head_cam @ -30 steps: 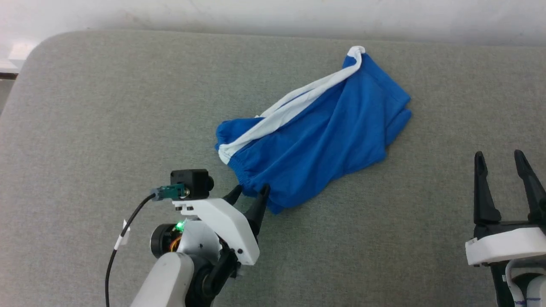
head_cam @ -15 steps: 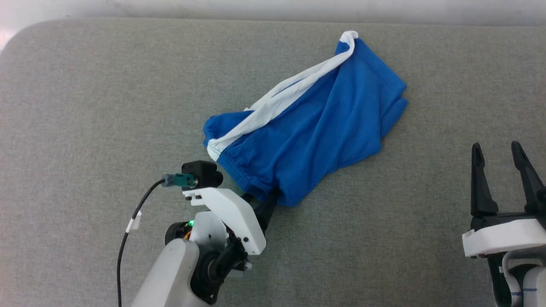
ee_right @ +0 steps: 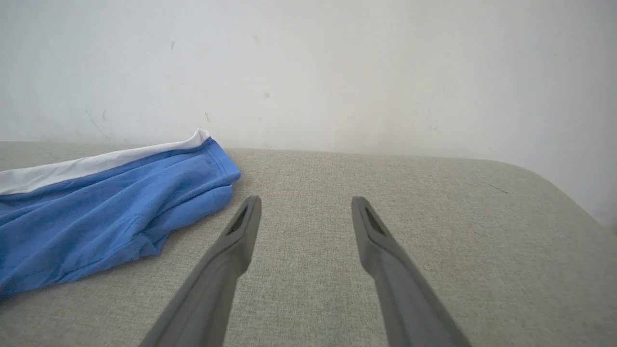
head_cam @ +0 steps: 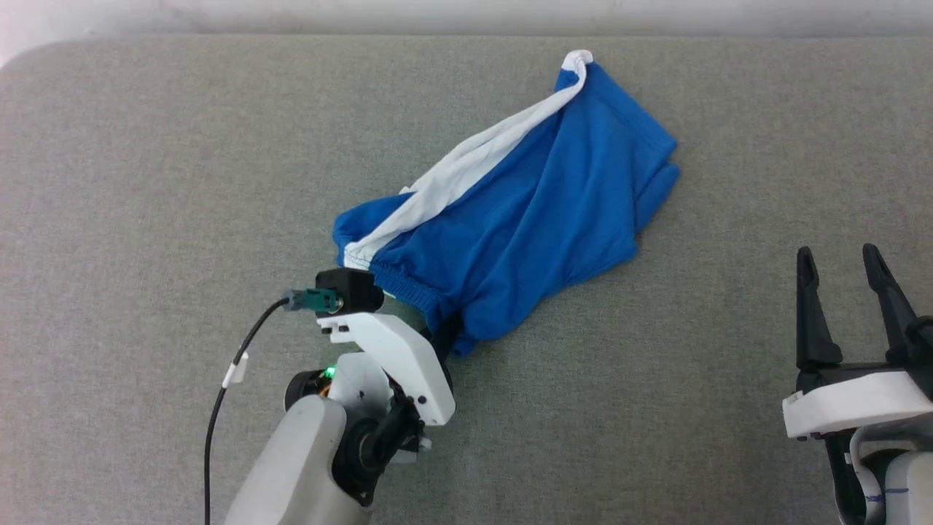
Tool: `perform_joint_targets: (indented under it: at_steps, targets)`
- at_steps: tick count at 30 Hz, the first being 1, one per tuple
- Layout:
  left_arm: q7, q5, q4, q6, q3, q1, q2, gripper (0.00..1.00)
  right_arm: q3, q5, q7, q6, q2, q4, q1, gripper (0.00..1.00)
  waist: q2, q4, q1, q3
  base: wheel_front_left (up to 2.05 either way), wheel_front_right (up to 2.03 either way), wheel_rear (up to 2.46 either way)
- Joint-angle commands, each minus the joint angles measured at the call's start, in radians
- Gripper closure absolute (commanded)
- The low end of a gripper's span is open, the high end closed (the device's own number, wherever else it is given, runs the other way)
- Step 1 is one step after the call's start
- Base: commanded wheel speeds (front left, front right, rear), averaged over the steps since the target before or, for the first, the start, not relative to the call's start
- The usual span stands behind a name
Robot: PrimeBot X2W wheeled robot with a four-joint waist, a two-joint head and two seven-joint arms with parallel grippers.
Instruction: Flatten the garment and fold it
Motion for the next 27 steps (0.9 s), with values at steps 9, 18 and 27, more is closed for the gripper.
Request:
perform_joint_targets:
  at_steps: [9, 18, 27]
  targets:
    - [-0.072, -0.027, -0.02, -0.011, 0.026, 0.101, 0.007, 1.0, 0.069, -0.064, 0.099, -0.001, 0.003, -0.03, -0.04, 0.0, -0.0001, 0.041, 0.0, -0.05, 0.0, 0.0, 0.0]
    - [-0.094, -0.039, -0.058, -0.019, -0.004, 0.092, -0.005, 1.0, 0.112, 0.026, 0.457, -0.001, -0.024, 0.025, -0.256, 0.0, -0.0001, 0.074, 0.0, 0.002, 0.0, 0.0, 0.0]
    - [-0.121, -0.057, -0.051, -0.04, -0.045, 0.03, -0.015, 1.0, 0.069, 0.051, 0.726, -0.001, -0.032, 0.154, -0.451, 0.0, -0.0001, 0.108, 0.0, 0.068, 0.0, 0.0, 0.0]
